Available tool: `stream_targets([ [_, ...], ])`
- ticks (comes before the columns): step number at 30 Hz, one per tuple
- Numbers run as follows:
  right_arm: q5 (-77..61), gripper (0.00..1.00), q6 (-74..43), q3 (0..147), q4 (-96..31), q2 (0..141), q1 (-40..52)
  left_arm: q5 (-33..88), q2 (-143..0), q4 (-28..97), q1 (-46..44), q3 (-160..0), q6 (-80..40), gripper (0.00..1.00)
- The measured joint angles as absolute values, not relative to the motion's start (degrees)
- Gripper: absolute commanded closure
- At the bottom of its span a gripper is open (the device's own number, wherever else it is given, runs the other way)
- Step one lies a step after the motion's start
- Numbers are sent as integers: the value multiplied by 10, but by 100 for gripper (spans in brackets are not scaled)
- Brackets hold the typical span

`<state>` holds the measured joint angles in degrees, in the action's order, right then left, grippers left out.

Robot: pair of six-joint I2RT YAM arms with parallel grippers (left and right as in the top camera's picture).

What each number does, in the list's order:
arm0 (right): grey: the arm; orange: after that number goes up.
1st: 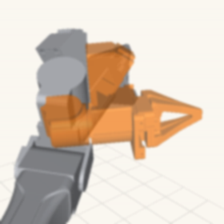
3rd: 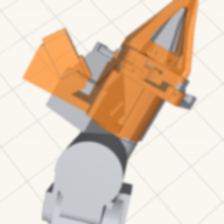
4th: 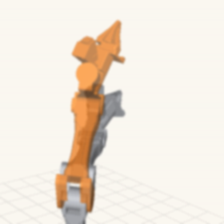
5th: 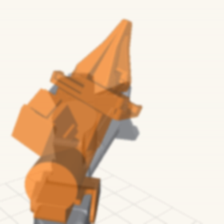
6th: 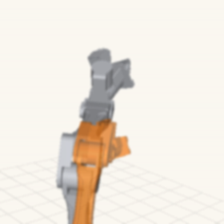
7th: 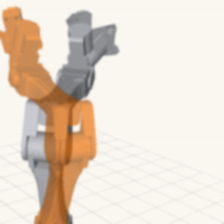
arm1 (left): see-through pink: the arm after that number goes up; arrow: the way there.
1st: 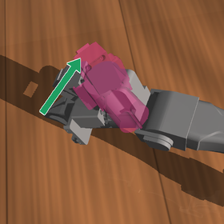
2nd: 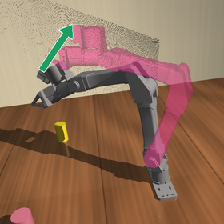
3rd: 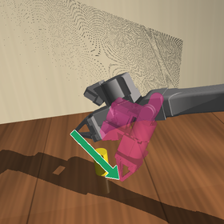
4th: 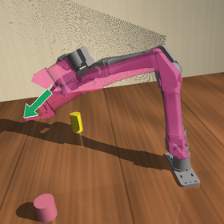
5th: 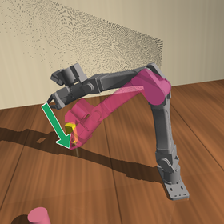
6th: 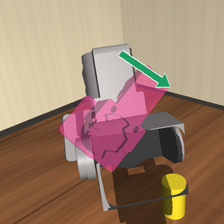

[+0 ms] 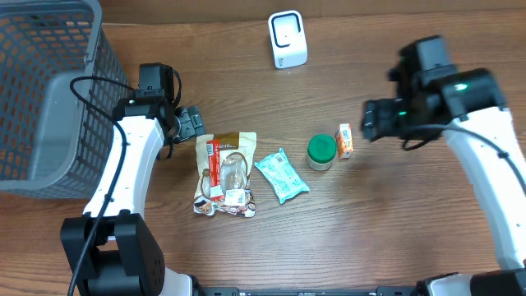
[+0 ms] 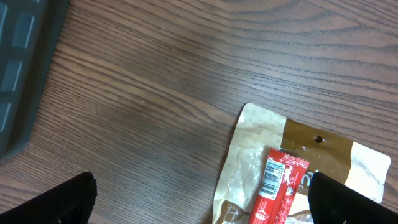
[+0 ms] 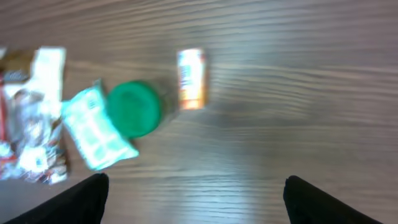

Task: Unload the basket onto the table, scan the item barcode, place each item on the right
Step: 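Move the right gripper toward the green-capped jar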

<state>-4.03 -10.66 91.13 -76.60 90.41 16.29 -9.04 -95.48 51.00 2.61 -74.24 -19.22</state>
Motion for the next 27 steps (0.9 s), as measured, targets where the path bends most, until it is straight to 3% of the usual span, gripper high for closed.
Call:
stream_targets([
  [9, -43, 4, -103, 911, -720, 934, 246, -90, -955, 510, 26, -742, -192, 0],
  [27, -42, 2, -102, 911, -680, 1072, 288, -91, -955, 510, 26, -742, -194, 0],
])
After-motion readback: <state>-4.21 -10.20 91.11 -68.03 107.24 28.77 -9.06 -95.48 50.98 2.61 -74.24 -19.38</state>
